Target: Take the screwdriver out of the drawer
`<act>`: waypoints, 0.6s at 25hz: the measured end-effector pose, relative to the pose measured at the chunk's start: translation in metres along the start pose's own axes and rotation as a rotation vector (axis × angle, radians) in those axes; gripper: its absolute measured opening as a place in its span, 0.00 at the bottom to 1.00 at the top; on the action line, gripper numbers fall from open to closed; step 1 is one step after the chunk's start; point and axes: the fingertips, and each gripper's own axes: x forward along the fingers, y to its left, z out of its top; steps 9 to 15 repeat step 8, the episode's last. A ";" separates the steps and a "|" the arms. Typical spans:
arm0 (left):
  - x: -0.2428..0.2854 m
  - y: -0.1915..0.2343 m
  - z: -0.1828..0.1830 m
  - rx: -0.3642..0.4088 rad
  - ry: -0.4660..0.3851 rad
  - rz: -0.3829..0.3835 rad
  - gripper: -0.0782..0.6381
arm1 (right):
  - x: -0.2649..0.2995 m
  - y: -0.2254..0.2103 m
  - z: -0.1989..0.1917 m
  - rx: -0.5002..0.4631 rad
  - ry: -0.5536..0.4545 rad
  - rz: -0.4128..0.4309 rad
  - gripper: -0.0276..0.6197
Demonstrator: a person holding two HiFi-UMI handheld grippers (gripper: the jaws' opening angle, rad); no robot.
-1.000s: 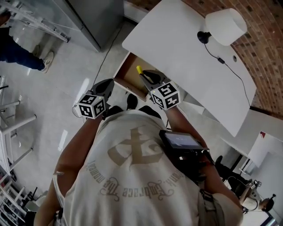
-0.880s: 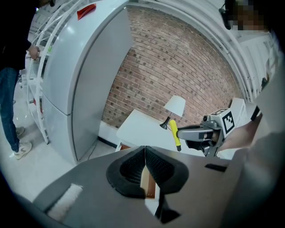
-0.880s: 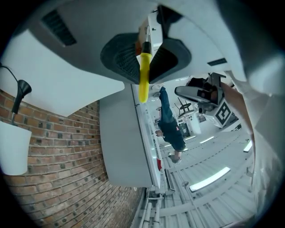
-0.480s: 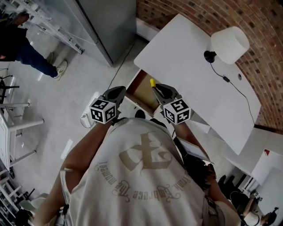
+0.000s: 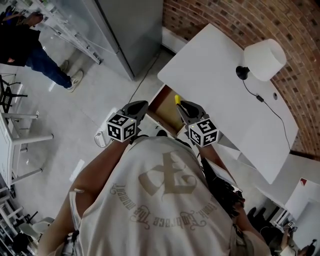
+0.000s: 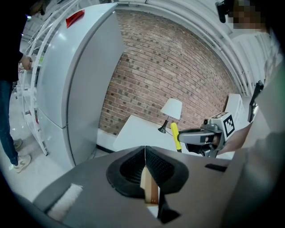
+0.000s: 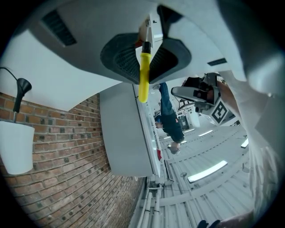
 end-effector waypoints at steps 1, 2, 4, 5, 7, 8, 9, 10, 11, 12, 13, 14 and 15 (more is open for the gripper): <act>0.001 -0.001 0.000 0.003 0.000 -0.002 0.12 | 0.001 0.000 -0.001 -0.001 -0.002 -0.001 0.13; 0.002 -0.002 -0.001 0.006 0.001 -0.004 0.12 | 0.001 -0.001 -0.001 -0.001 -0.002 -0.003 0.13; 0.004 -0.004 -0.002 0.009 0.008 -0.009 0.12 | 0.000 -0.002 -0.002 0.005 -0.003 -0.008 0.13; 0.004 -0.006 -0.004 0.009 0.013 -0.012 0.12 | -0.001 -0.002 -0.003 0.011 -0.003 -0.009 0.13; 0.004 -0.009 -0.006 0.010 0.022 -0.017 0.12 | -0.005 -0.001 -0.006 0.023 -0.003 -0.012 0.13; 0.004 -0.011 -0.007 0.011 0.025 -0.019 0.12 | -0.007 -0.001 -0.008 0.029 -0.002 -0.014 0.13; 0.004 -0.011 -0.007 0.011 0.025 -0.019 0.12 | -0.007 -0.001 -0.008 0.029 -0.002 -0.014 0.13; 0.004 -0.011 -0.007 0.011 0.025 -0.019 0.12 | -0.007 -0.001 -0.008 0.029 -0.002 -0.014 0.13; 0.004 -0.011 -0.007 0.011 0.025 -0.019 0.12 | -0.007 -0.001 -0.008 0.029 -0.002 -0.014 0.13; 0.004 -0.011 -0.007 0.011 0.025 -0.019 0.12 | -0.007 -0.001 -0.008 0.029 -0.002 -0.014 0.13; 0.004 -0.011 -0.007 0.011 0.025 -0.019 0.12 | -0.007 -0.001 -0.008 0.029 -0.002 -0.014 0.13; 0.004 -0.011 -0.007 0.011 0.025 -0.019 0.12 | -0.007 -0.001 -0.008 0.029 -0.002 -0.014 0.13; 0.004 -0.011 -0.007 0.011 0.025 -0.019 0.12 | -0.007 -0.001 -0.008 0.029 -0.002 -0.014 0.13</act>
